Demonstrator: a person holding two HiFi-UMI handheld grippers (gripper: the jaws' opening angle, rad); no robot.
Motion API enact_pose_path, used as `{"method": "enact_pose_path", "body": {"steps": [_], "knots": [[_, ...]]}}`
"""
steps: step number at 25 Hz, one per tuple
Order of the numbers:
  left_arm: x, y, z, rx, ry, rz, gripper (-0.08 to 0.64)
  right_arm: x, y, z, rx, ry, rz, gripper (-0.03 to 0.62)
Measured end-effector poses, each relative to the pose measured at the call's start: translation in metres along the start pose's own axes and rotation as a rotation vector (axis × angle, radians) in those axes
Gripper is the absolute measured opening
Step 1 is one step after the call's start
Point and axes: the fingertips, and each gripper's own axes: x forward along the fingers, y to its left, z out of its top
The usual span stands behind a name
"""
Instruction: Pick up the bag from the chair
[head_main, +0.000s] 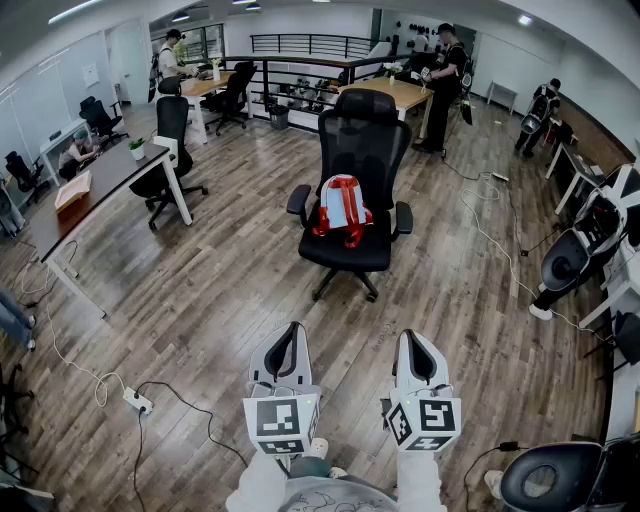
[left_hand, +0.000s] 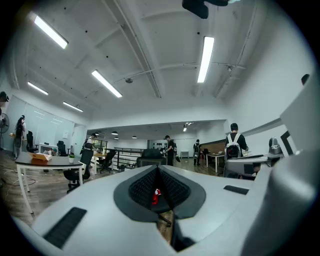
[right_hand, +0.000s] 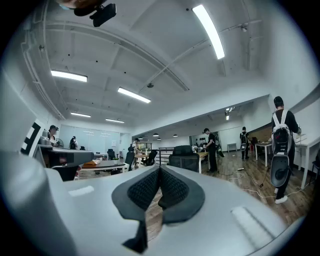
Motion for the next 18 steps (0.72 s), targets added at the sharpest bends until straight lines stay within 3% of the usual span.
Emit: {"method": "enact_pose_path", "body": {"steps": [18], "knots": [[0.032,0.009,-0.001,-0.002,0.010,-0.008,0.006,0.032,-0.009,-0.004,0.026,0.004,-0.008,0.009]]}}
